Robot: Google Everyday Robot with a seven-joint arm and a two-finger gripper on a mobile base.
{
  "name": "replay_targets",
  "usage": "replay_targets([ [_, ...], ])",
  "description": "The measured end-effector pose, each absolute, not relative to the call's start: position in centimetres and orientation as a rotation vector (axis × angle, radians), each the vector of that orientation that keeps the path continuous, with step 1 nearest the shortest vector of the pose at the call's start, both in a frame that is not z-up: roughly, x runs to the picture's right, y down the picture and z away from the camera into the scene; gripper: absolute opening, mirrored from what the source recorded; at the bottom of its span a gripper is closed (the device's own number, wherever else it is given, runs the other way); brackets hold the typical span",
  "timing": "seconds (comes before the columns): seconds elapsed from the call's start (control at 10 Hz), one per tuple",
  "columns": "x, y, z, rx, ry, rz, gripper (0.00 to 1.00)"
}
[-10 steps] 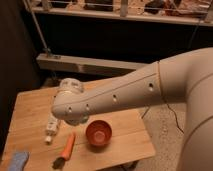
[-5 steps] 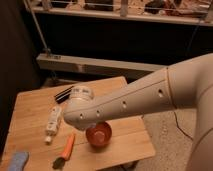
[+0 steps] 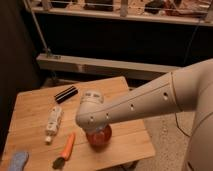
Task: Place the ceramic cup in the ceramic bowl
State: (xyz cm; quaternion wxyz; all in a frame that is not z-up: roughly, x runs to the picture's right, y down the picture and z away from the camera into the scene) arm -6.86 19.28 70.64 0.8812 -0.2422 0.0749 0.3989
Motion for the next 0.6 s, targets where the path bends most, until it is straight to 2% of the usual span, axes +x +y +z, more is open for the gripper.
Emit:
replay_targets([
  [0.6,-7.3,21.4,72.2,-0.575,0.211,0.833,0.00],
])
